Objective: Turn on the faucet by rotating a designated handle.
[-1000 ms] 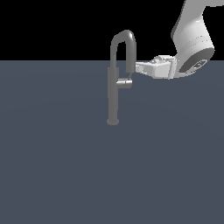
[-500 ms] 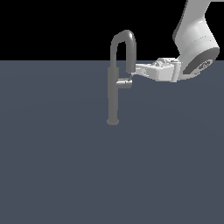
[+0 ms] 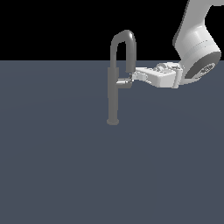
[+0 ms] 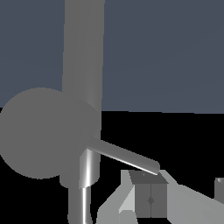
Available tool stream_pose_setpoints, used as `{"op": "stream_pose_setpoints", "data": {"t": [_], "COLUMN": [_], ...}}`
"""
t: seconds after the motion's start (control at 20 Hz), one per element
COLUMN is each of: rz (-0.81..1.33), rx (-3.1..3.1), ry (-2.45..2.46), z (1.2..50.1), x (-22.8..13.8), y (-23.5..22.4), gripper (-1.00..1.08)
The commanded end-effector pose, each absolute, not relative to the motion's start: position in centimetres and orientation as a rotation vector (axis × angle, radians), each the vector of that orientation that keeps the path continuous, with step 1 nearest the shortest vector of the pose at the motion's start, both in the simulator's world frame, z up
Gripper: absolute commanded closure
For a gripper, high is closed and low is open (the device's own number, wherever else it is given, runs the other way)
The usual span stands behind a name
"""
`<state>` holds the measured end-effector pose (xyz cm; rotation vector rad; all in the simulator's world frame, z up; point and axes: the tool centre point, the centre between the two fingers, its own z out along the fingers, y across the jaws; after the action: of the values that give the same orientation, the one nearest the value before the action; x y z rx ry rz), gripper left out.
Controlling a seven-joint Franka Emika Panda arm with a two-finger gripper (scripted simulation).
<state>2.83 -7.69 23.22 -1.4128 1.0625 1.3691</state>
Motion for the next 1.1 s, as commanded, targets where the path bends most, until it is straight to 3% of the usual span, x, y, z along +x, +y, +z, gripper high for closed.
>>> {"op": "stream_pose_setpoints", "data": {"t": [0.0,0.25,0.35,0.9,1.05], "rz": [1.378,1.396,1.368,1.395,1.368], "rx": [-1.405,-1.389,-1.417,-1.391,-1.427], "ry": [1.070,1.085,1.053,1.083,1.036], "z": [21.7,18.0,20.8,15.5,18.9], "x": [2.6,2.1,2.8,3.6,4.3], "y": [-7.8,-8.0,-7.7,-7.6,-7.3], "gripper": [1.08,1.08,1.08,1.08,1.08]}}
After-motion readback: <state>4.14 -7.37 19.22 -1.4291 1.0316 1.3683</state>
